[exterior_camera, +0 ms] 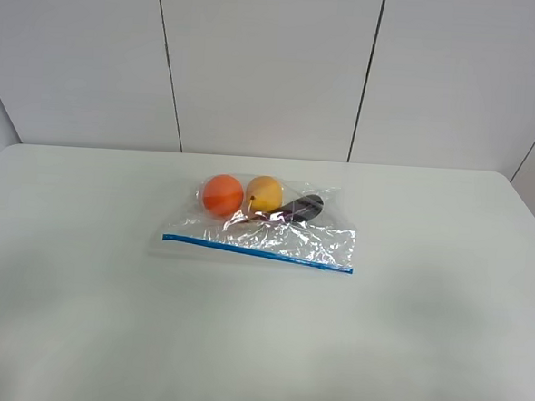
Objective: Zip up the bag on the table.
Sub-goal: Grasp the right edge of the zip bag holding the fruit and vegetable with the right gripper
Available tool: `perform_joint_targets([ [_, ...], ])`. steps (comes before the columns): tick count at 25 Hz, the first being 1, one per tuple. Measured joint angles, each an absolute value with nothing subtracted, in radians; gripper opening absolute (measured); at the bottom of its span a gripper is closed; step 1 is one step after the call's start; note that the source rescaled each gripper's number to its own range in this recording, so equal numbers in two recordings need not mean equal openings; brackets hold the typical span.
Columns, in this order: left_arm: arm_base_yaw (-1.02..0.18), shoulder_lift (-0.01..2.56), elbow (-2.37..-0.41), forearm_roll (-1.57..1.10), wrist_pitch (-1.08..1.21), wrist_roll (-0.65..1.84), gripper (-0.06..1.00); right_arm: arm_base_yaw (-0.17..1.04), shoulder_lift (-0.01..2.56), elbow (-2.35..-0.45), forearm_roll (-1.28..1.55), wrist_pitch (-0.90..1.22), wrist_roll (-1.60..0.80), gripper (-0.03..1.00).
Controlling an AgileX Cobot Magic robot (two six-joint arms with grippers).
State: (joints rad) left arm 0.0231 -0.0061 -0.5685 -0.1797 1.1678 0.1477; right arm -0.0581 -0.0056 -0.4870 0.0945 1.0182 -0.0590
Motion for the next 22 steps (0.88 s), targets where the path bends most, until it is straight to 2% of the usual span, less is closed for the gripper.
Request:
perform_joint_targets([
  [22, 0.023, -0.006, -0.568, -0.180, 1.168, 0.148, 0.64, -0.058, -0.006, -0.487, 0.094, 1.018, -0.059, 0.88],
])
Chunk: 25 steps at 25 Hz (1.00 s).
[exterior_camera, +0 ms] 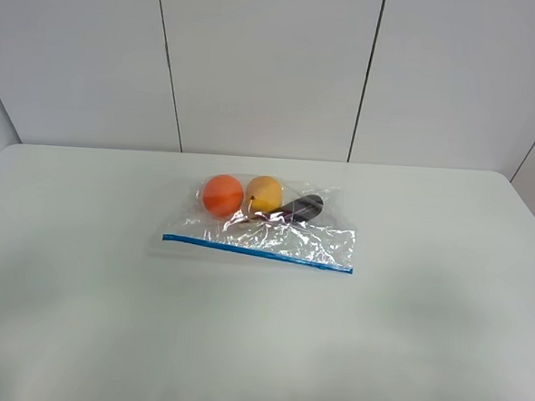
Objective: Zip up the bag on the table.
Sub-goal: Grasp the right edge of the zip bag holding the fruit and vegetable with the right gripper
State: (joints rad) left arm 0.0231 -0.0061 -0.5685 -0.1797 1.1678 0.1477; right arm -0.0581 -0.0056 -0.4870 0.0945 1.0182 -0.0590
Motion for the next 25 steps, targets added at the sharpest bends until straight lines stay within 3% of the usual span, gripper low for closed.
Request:
perform_joint_targets([
  [14, 0.023, -0.006, -0.568, -0.180, 1.168, 0.148, 0.64, -0.058, -0.006, -0.487, 0.096, 1.018, -0.058, 0.88],
  [18, 0.023, -0.006, -0.568, -0.180, 1.168, 0.148, 0.64, -0.058, -0.003, -0.514, 0.120, 0.985, 0.039, 0.88],
  [25, 0.023, -0.006, -0.568, -0.180, 1.168, 0.148, 0.64, -0.058, 0.294, -0.582, 0.176, 0.887, 0.079, 0.88],
])
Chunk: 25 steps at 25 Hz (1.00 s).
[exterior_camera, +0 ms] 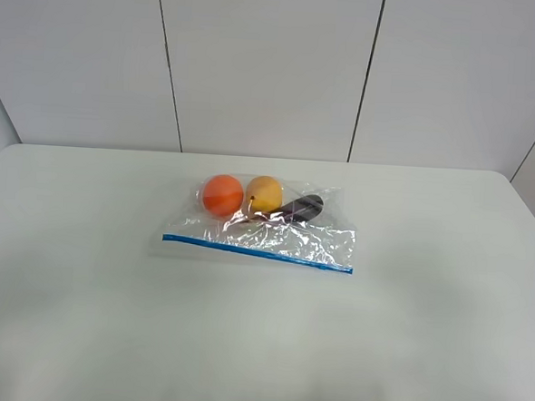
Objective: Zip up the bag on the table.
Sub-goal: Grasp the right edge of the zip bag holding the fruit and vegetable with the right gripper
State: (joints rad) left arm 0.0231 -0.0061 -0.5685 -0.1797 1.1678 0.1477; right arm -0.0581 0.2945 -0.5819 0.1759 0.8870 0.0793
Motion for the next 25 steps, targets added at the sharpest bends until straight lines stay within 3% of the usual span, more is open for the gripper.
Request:
perform_joint_targets([
  [6, 0.023, -0.006, -0.568, -0.180, 1.168, 0.148, 0.64, -0.058, 0.691, -0.695, 0.243, 0.756, 0.049, 0.88],
  [13, 0.023, -0.006, -0.568, -0.180, 1.168, 0.148, 0.64, -0.058, 1.094, -0.721, 0.556, 0.708, -0.113, 0.88],
  [25, 0.023, -0.006, -0.568, -0.180, 1.168, 0.148, 0.64, -0.058, 1.400, -0.721, 0.747, 0.614, -0.320, 0.91],
])
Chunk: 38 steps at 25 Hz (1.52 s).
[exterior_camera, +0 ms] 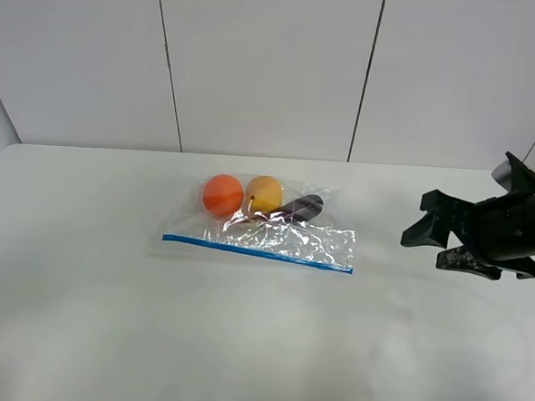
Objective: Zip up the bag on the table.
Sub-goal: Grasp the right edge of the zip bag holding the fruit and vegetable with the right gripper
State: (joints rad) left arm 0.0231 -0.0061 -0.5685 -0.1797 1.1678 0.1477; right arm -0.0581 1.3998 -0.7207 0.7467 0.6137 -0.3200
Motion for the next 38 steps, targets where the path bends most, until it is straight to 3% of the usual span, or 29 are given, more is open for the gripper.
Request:
perform_joint_targets([
  [6, 0.023, -0.006, -0.568, -0.180, 1.168, 0.148, 0.64, -0.058, 1.502, -0.721, 0.866, 0.536, -0.487, 1.00],
  [17, 0.023, -0.006, -0.568, -0.180, 1.168, 0.148, 0.64, -0.058, 1.772, -0.723, 1.355, 0.613, -1.045, 1.00],
  [38, 0.023, -0.006, -0.568, -0.180, 1.168, 0.148, 0.64, -0.058, 2.018, -0.950, 1.442, 0.709, -1.222, 1.00],
])
